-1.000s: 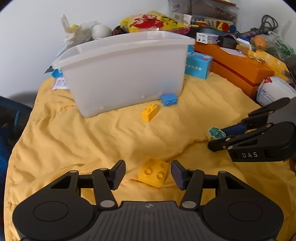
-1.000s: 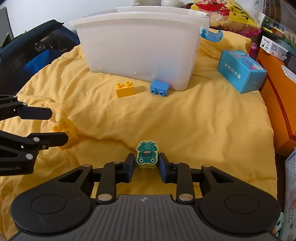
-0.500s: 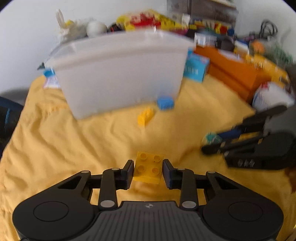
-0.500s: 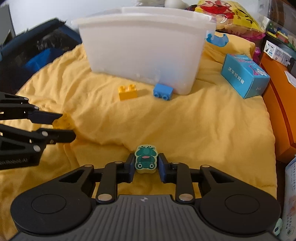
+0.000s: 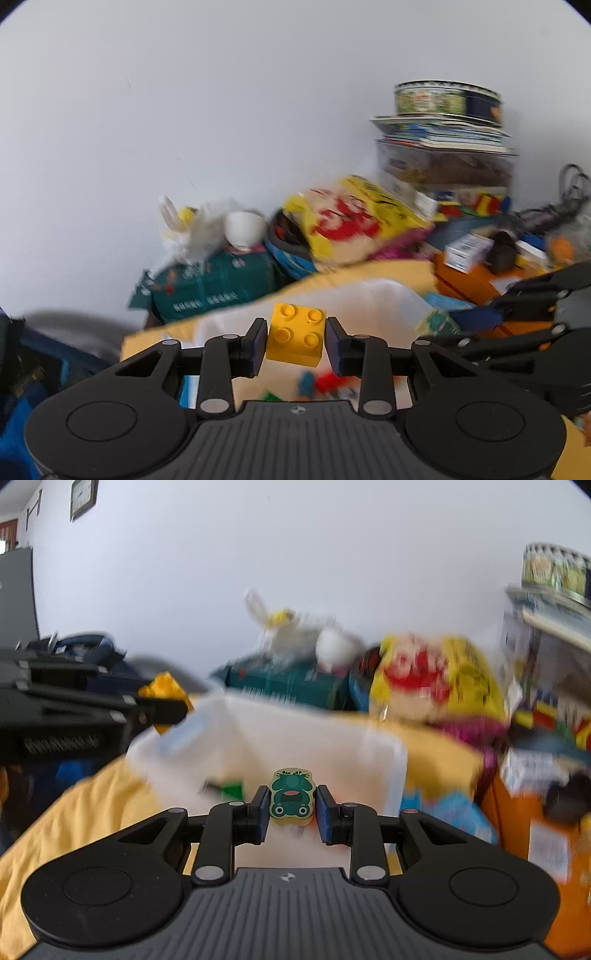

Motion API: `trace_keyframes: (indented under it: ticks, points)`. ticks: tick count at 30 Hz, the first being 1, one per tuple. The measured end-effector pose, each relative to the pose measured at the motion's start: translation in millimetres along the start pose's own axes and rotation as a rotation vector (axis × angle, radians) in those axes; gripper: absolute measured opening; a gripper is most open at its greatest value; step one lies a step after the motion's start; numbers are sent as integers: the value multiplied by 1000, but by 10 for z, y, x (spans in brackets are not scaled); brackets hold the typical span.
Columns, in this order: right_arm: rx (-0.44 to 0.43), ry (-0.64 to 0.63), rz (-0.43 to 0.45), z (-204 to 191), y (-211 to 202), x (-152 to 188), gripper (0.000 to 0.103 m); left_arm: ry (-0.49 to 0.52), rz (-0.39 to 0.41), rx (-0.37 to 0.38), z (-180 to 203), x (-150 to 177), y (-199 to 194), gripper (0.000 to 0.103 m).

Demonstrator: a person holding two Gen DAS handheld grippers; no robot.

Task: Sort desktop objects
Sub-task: 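Carry the yellow brick and frog tile over the white bin and open both tools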

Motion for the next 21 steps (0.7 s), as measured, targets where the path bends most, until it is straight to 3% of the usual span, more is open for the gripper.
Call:
trace_keyframes:
  ticks: [2, 6, 10, 12, 16, 21]
  points:
    - [26, 4, 10, 16, 188, -158, 29, -22, -26, -22, -69, -33, 299, 37]
    - [48, 63, -72, 42, 683, -238, 29, -71, -150, -52, -178, 104, 840, 37]
    - [73, 56, -145, 55, 939, -103, 30, -35, -230, -65, -163, 299, 1047, 39]
    - [76, 52, -155, 44, 966, -60, 36, -41, -266, -72, -184, 372, 1061, 39]
    - [68, 52, -139, 57, 907, -54, 36, -63, -217, -75, -236, 334, 905, 50]
    - [56, 64, -91, 79, 731, -78, 42, -51, -123, -80, -189, 228, 531, 55]
Point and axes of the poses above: each gripper's, at about its wrist camera, not at the fingertips, and y roughly the way its jaws point, z to its right, x to its underside, the point moved 4 cm from there along y, roughly the way its jaws point, and after that the axes turned 2 degrees about y, right-handed, at the moved point
